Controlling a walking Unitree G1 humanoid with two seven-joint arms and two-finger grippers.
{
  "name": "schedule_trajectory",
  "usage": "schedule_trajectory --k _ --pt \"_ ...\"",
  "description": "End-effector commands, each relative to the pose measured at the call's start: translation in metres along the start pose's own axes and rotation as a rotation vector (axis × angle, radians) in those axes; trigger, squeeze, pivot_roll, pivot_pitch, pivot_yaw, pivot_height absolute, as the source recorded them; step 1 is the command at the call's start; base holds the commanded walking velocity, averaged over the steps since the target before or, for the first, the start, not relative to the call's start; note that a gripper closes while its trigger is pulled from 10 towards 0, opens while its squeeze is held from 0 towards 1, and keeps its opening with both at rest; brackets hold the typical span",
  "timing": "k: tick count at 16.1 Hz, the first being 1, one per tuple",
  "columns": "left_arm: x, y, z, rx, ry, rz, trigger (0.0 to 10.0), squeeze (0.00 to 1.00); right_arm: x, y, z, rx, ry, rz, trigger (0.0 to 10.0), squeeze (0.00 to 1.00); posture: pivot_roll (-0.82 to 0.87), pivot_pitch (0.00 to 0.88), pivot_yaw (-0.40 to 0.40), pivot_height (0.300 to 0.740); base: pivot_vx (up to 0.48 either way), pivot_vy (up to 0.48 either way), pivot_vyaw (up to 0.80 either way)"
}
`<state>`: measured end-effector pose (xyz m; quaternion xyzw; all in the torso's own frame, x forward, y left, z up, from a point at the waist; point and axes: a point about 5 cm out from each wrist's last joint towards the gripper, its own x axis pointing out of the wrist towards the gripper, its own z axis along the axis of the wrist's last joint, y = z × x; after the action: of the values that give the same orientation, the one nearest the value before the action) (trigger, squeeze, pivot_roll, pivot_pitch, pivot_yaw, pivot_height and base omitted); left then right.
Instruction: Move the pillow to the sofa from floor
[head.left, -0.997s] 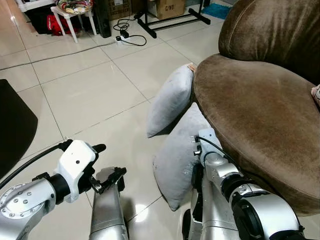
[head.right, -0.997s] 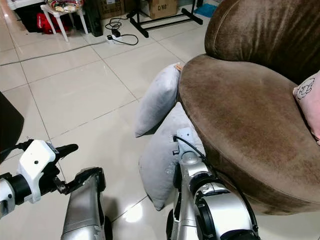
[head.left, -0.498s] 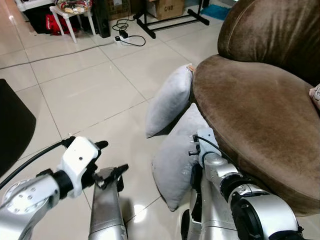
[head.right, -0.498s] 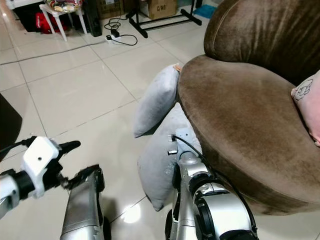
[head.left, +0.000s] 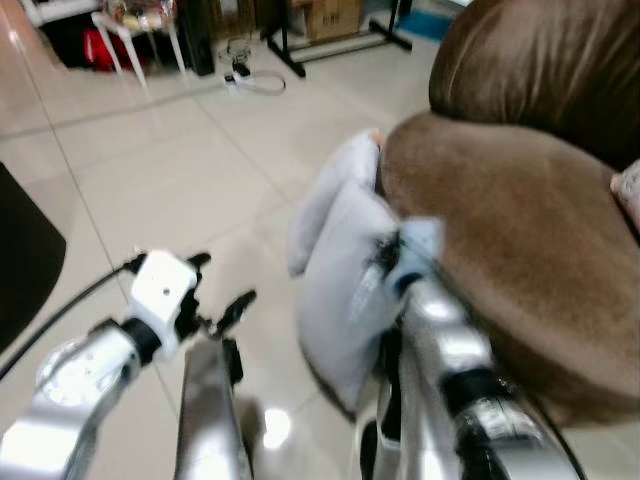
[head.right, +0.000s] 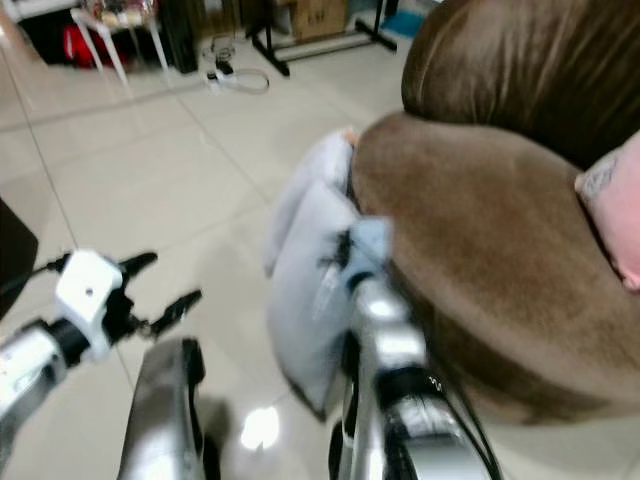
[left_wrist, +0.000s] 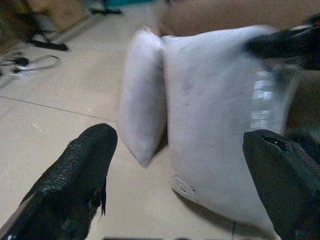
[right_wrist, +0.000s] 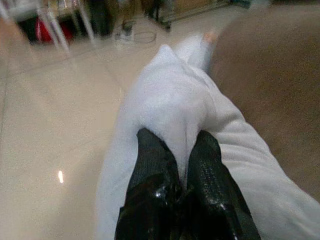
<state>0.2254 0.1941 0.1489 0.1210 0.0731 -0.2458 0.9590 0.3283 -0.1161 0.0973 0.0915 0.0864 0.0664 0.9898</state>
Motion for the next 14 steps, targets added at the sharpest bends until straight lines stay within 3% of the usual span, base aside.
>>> schedule_trajectory --k 1,2,3,4,5,7,9,10,11,13,14 --pt "-0.001 0.004 0.007 0.006 -0.037 0.05 10.0 0.0 -0.011 -0.002 0.054 0.026 -0.178 0.026 0.0 0.0 0.02 0.0 -0.013 0.452 0.0 0.0 0.0" --pt "-0.002 0.004 0.008 0.004 -0.049 0.064 10.0 0.0 -0.018 -0.005 0.076 0.106 -0.234 0.035 3.0 0.0 0.02 0.0 -0.013 0.452 0.0 0.0 0.0" --pt "-0.002 0.003 0.007 -0.013 -0.065 0.08 10.0 0.0 -0.026 -0.012 0.108 0.183 -0.327 0.048 10.0 0.0 0.0 0.0 -0.01 0.452 0.0 0.0 0.0" --pt "-0.001 0.003 0.006 -0.019 -0.075 0.093 10.0 0.0 -0.034 -0.023 0.144 0.173 -0.46 0.043 10.0 0.0 0.0 0.0 -0.008 0.452 0.0 0.0 0.0" --pt "0.0 0.004 0.006 -0.015 -0.076 0.094 10.0 0.0 -0.037 -0.032 0.164 0.147 -0.527 0.022 10.0 0.0 -0.01 0.0 -0.006 0.452 0.0 0.0 0.0" --pt "0.006 0.007 0.012 -0.006 -0.109 0.113 10.0 0.0 -0.054 -0.058 0.233 -0.034 -0.637 -0.03 10.0 0.0 -0.01 0.0 -0.012 0.452 0.0 0.0 0.0" --pt "0.009 0.008 0.015 -0.008 -0.128 0.128 10.0 0.0 -0.063 -0.064 0.262 -0.139 -0.653 -0.033 10.0 0.0 -0.02 0.0 -0.02 0.452 0.0 0.0 0.0" --pt "0.009 0.008 0.014 -0.011 -0.131 0.136 10.0 0.0 -0.064 -0.064 0.268 -0.167 -0.646 -0.027 10.0 0.0 -0.02 0.0 -0.026 0.452 0.0 0.0 0.0" --pt "0.01 0.007 0.013 -0.012 -0.13 0.141 10.0 0.0 -0.059 -0.065 0.261 -0.198 -0.598 -0.032 10.0 0.0 -0.02 0.0 -0.034 0.452 0.0 0.0 0.0" --pt "0.011 0.005 0.011 -0.013 -0.125 0.145 10.0 0.0 -0.041 -0.063 0.226 -0.233 -0.446 -0.031 10.0 0.0 -0.02 0.0 -0.035 0.452 0.0 0.0 0.0" --pt "0.012 0.005 0.01 -0.014 -0.121 0.149 10.0 0.0 -0.029 -0.058 0.198 -0.233 -0.339 -0.022 10.0 0.0 -0.02 0.0 -0.037 0.452 0.0 0.0 0.0"
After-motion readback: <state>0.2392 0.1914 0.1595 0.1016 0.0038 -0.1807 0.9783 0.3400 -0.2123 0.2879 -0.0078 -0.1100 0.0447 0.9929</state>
